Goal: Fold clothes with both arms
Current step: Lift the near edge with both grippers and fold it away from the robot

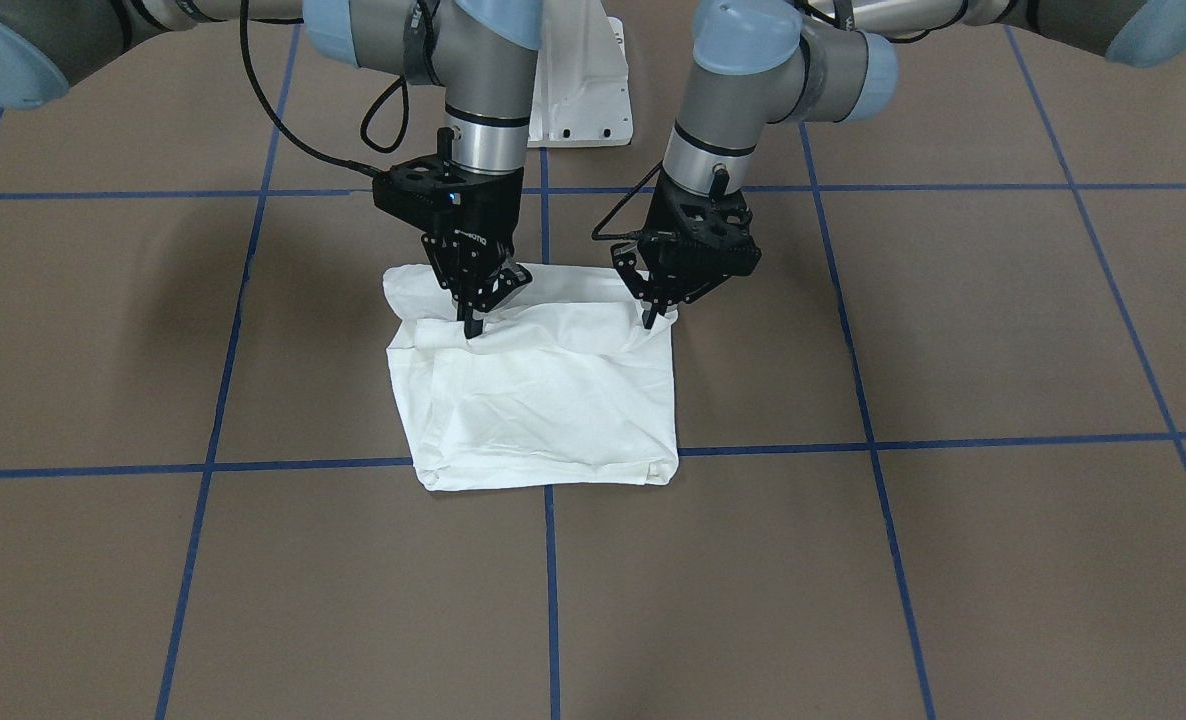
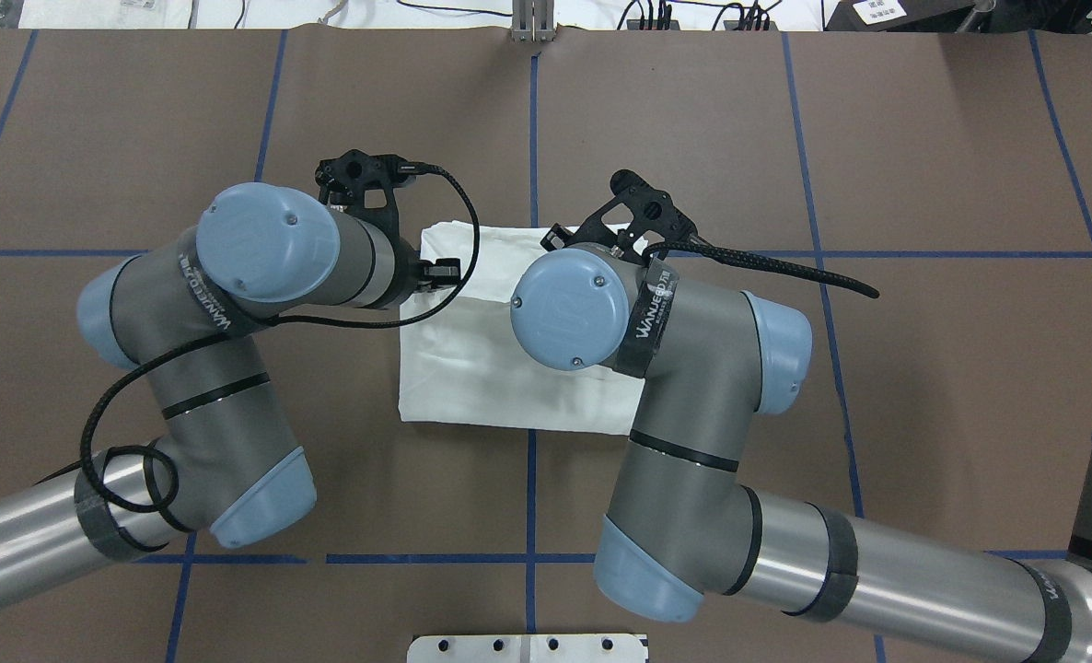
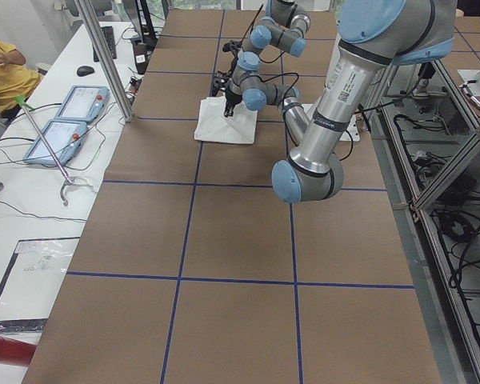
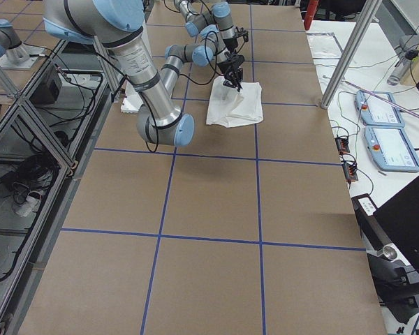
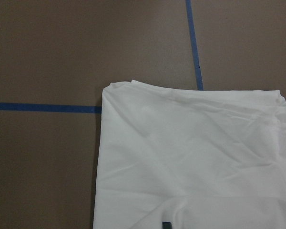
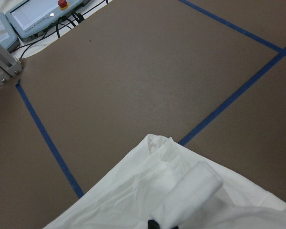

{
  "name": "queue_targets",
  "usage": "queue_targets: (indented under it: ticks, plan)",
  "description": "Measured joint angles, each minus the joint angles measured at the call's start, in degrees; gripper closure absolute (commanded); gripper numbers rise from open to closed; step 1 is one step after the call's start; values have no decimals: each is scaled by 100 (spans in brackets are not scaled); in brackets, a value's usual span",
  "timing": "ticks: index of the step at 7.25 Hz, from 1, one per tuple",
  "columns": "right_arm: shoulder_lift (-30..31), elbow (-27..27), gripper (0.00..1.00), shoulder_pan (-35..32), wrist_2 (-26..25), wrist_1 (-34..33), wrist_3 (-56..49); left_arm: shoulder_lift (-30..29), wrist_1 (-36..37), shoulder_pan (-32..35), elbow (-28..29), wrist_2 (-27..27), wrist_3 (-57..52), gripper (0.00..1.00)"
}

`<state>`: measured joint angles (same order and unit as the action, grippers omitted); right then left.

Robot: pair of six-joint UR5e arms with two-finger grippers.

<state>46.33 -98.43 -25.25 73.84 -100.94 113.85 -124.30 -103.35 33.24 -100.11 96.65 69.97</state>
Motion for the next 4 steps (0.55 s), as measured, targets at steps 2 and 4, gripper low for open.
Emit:
queue_targets:
  ticks: [2,4]
  plan:
    - [-54,693,54,-194,82,542,-311,-495,-291,298,1007,-13,-426,100]
    - [-160,1409,0,-383,173,1202,-686,-661,-893,556,1765,-13,-856,0]
